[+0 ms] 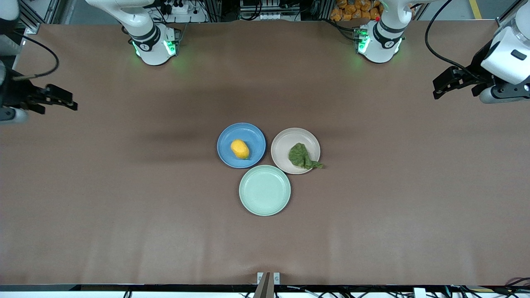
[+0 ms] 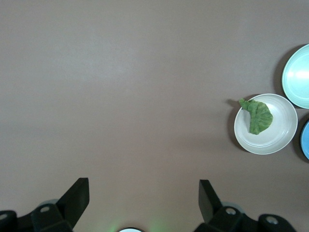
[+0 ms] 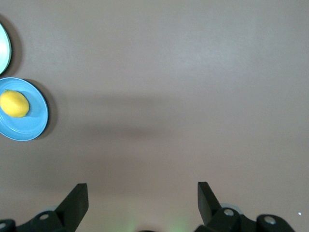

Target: Place lemon and lettuce in plates

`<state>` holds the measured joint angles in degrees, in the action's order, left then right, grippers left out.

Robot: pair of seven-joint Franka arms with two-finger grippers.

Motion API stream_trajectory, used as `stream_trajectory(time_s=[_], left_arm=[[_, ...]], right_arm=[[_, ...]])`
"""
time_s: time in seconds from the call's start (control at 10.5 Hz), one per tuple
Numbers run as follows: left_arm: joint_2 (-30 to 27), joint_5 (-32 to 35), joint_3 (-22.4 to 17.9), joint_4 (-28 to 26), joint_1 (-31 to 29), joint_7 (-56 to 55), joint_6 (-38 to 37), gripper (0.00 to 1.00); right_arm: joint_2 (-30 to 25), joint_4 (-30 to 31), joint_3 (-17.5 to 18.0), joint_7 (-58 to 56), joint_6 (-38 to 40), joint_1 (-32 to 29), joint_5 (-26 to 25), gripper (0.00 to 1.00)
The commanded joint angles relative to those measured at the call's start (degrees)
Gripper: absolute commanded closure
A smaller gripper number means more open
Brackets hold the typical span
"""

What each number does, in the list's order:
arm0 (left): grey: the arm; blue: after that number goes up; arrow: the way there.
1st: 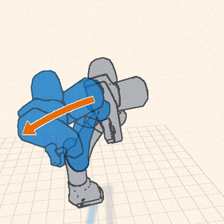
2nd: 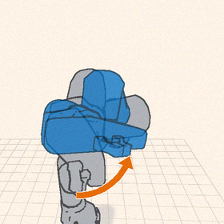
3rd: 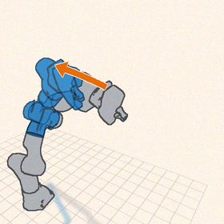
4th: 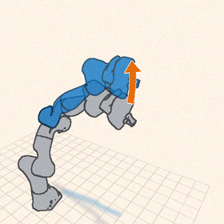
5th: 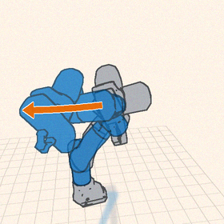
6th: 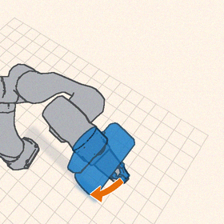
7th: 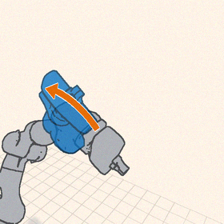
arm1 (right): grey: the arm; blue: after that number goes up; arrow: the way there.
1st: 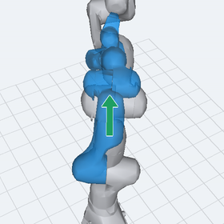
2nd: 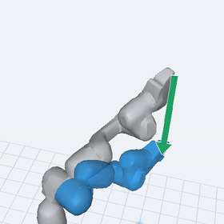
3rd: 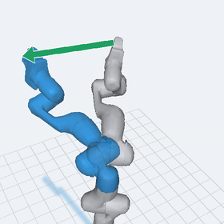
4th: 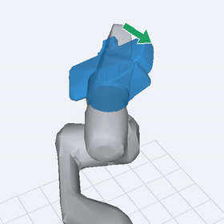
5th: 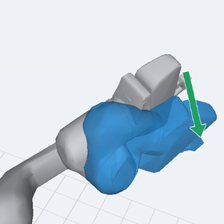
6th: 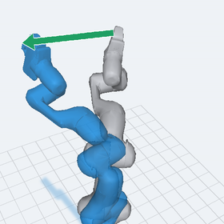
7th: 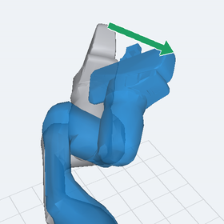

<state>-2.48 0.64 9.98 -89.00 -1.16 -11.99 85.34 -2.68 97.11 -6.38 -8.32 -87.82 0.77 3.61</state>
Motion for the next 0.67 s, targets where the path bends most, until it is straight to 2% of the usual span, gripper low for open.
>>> stream_trajectory(time_s=[0.0, 0.19, 0.57], left_arm=[[-1.30, -0.03, 0.48, -1.00, -0.69, 2.33, 2.36, 0.00], [-1.21, -0.11, 0.48, -1.00, -0.69, 3.73, 4.91, 0.00], [-0.86, -0.20, -0.05, -0.91, -0.69, 6.62, 4.92, 0.00]], right_arm=[[-1.37, -1.39, 1.37, 0.59, 3.60, -1.47, -2.10, 0.00], [-0.93, -4.37, 1.37, 0.94, 3.79, -1.47, -3.52, 0.00], [1.17, -8.51, 1.20, 2.96, 9.06, -1.21, -3.70, 0.00]])
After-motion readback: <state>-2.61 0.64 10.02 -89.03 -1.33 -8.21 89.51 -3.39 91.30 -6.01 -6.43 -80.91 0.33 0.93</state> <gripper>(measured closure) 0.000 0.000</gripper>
